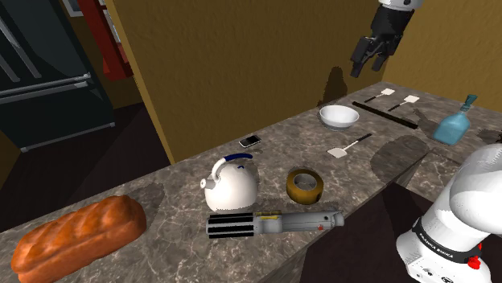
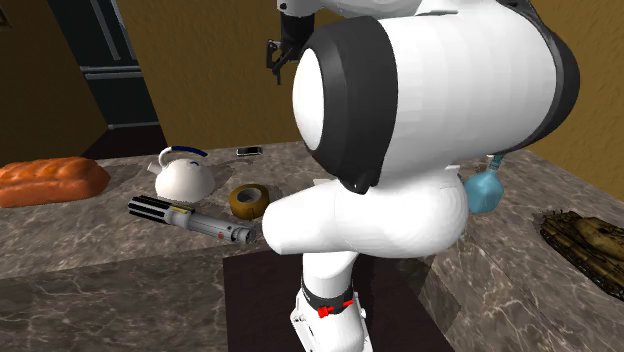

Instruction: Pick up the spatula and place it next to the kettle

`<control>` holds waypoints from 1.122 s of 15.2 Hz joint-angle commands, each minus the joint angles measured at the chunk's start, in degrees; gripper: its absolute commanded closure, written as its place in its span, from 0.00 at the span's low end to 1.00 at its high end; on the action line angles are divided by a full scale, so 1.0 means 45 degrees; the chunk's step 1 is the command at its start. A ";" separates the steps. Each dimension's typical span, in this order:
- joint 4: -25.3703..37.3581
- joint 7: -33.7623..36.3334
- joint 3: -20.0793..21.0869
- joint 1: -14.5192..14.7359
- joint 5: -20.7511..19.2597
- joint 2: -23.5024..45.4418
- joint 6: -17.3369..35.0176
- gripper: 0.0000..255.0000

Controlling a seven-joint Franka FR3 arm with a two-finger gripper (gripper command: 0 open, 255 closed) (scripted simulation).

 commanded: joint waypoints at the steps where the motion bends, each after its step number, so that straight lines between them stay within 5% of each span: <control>1: 0.0000 0.0000 0.0000 0.0000 0.0000 0.0000 0.0000 0.00; 17: -0.2267 0.6986 0.0261 -0.3114 -0.0331 0.4274 0.5634 0.00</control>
